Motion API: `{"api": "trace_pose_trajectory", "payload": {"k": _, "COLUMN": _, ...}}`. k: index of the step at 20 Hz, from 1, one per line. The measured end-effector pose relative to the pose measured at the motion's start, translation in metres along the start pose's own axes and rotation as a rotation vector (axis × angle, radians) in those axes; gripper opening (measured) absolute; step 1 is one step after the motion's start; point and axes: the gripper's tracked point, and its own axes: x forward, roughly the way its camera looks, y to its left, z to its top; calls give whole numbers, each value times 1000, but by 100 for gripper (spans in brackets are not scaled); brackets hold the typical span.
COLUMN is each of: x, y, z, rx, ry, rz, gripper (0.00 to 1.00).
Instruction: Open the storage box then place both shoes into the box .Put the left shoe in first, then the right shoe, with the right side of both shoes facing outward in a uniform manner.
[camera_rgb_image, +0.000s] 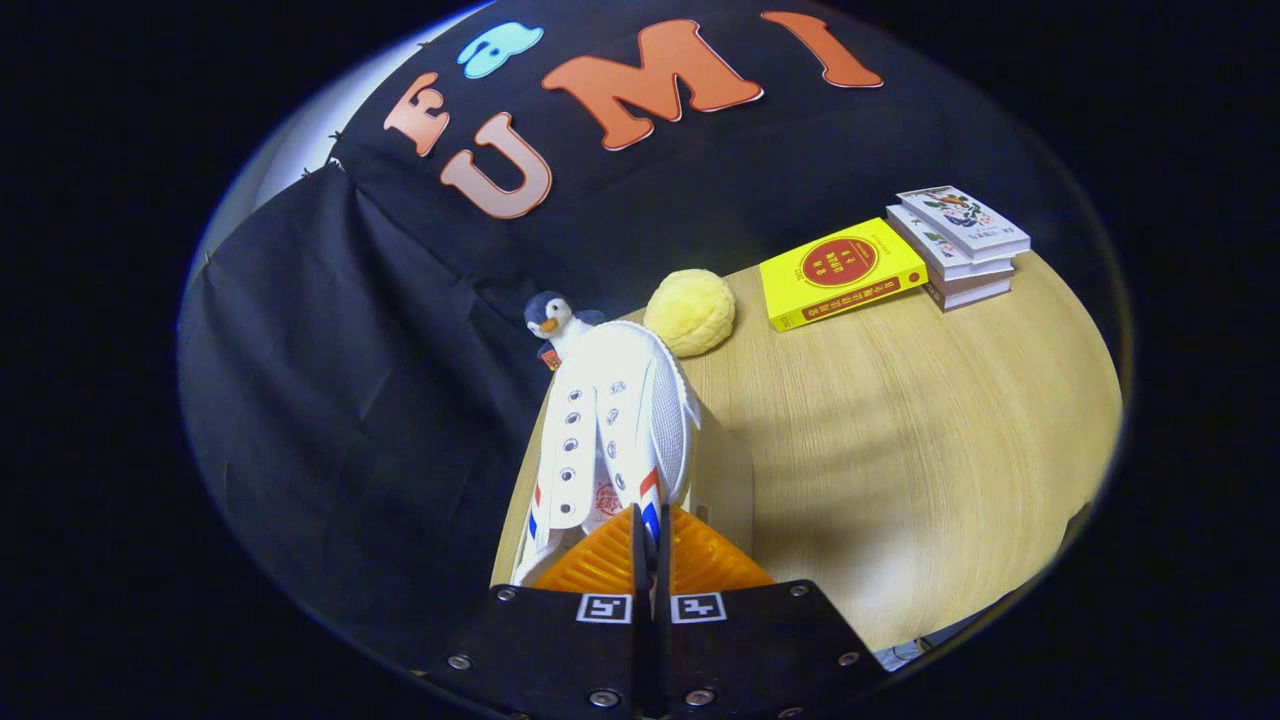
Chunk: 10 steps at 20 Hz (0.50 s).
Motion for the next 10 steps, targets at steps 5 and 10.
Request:
{"api": "trace_pose_trajectory", "payload": {"k": 5, "x": 29, "y": 8, "z": -18, "rx": -55, "ry": 25, "rz": -120, "gripper": 0}}
{"api": "trace_pose_trajectory", "payload": {"k": 10, "x": 48, "y": 5, "z": -46, "rx": -79, "ry": 88, "rz": -193, "gripper": 0}}
